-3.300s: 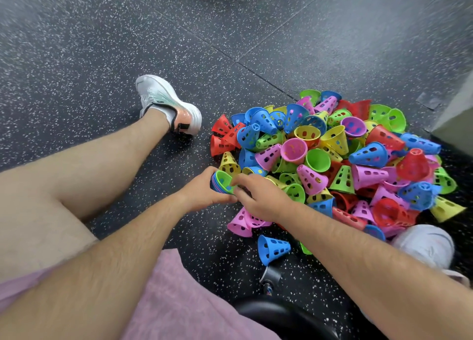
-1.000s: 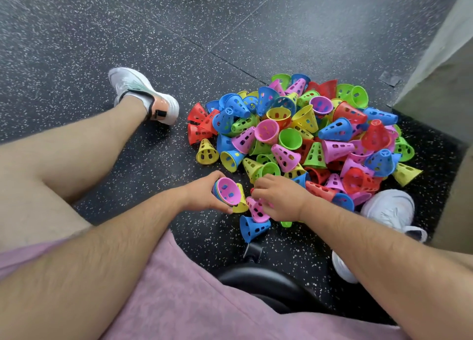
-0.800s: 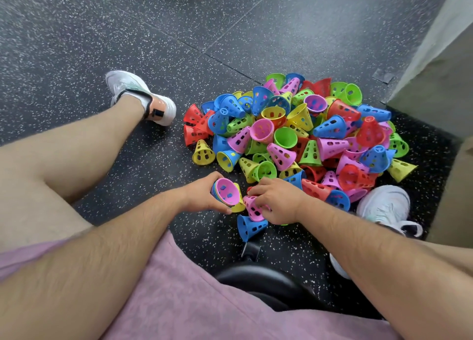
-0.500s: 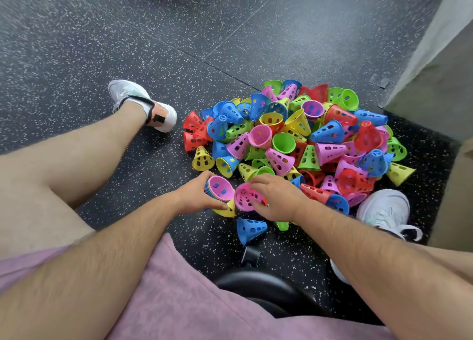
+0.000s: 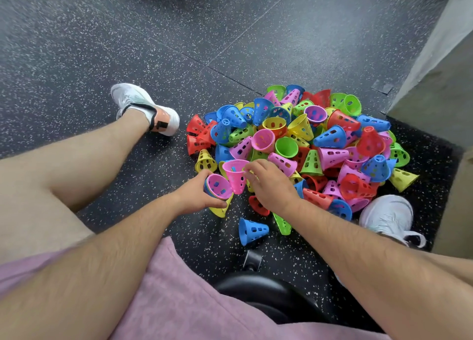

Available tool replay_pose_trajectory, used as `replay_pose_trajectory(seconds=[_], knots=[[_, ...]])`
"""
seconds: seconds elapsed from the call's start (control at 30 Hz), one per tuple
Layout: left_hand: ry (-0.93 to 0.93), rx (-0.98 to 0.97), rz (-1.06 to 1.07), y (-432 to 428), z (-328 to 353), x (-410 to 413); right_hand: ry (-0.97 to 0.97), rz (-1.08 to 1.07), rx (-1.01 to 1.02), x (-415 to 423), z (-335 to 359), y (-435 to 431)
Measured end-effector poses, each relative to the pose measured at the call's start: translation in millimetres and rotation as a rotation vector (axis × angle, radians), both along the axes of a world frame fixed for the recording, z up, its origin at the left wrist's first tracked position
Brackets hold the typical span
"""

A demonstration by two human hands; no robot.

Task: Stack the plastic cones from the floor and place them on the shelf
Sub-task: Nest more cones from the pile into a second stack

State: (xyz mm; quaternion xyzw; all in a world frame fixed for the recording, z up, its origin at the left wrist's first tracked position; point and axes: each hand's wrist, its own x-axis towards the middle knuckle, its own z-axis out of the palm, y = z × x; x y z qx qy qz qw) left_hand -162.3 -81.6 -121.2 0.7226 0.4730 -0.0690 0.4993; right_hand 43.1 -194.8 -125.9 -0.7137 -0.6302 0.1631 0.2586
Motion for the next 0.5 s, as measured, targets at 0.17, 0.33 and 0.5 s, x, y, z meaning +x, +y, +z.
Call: replay_pose_trajectory(seconds=[0.17,0.33,0.5], knots=[[0.001,0.006,0.024,4,-3,-6,-0.009,-0.081,0.041,-9,0,10],[-0.037,0.020,0.107,11,-10,-12,-0.045,0.126,-0.027,-23,-2,23],[-0.083,0.039,0.211,21,-18,-20,0.030,0.248,-0.215,-43,-6,36]])
